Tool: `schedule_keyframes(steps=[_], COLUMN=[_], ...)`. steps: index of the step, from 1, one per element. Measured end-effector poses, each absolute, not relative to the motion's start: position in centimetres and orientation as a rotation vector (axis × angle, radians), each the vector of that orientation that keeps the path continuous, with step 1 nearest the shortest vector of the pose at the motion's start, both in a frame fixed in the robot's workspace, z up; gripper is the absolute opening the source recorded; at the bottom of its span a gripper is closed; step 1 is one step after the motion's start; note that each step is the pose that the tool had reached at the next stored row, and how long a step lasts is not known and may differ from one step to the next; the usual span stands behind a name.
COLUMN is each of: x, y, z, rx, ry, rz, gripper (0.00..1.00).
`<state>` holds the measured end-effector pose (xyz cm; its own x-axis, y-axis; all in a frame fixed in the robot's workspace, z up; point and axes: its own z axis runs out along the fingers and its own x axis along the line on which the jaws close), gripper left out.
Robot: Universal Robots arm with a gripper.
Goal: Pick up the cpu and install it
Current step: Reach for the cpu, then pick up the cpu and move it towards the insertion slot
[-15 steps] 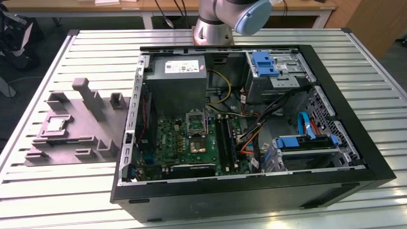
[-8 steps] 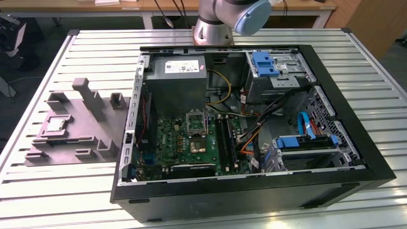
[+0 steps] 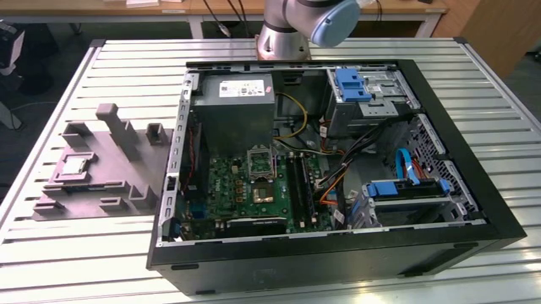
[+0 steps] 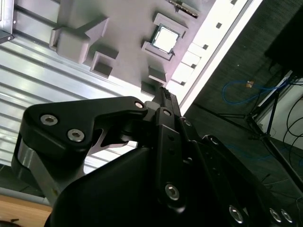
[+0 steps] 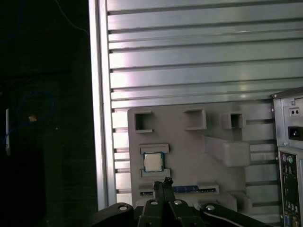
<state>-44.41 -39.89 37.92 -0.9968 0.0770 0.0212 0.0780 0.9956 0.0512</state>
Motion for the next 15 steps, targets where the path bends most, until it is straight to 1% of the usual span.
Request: schedule_keyframes(steps=[15], x=[-46.1], y=[-39.9], z=[37.9], rx=[-0.121], ry=[-3.119], rz=[-0.081], gripper=[0.11])
